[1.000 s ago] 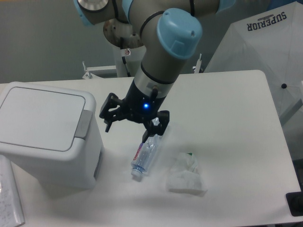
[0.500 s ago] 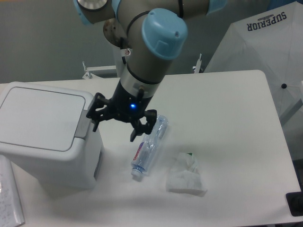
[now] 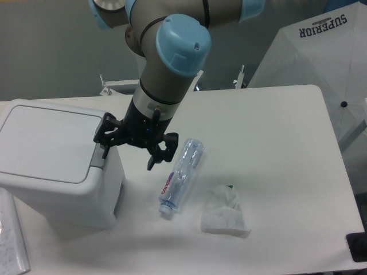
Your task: Open the trash can
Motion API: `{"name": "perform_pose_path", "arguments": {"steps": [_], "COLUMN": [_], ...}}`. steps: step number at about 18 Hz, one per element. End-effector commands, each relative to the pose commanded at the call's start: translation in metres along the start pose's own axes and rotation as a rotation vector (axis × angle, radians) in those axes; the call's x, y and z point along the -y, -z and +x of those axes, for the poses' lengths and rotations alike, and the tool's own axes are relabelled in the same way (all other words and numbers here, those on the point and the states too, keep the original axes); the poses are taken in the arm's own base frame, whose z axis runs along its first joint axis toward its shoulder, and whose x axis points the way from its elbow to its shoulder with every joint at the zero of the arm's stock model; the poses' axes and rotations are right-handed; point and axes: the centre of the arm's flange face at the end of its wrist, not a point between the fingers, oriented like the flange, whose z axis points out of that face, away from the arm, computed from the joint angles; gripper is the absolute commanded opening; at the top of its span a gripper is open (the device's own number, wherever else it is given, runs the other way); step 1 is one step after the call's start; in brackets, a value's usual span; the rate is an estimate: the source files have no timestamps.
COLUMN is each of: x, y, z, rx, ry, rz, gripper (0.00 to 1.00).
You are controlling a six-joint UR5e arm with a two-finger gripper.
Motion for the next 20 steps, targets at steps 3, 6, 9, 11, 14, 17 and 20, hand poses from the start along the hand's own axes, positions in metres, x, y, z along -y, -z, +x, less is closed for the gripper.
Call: {"name": "perform_pose_path", "arguments": {"steps": [3, 6, 9, 11, 14, 17, 20], "x": [-0.002, 0.0, 0.006, 0.011, 0.018, 0.028, 0.028], "y": [0.0, 0.002, 0.016, 0.034, 0.057, 0.069, 0.078], "z": [0.001, 0.001, 0.005, 0.003, -0.002, -0.009, -0.03], "rx": [-0.002, -0.001, 0.007, 0.02, 0.063, 0.131, 0.264], "ry": [0.003, 0.002, -0.006, -0.011, -0.048, -0.091, -0.127], "rz": [-0.004, 0.002, 0.027, 0.061, 0.136, 0.239, 0.261], "gripper": [1.0, 1.0, 1.0, 1.0, 1.0, 1.0, 1.0]}}
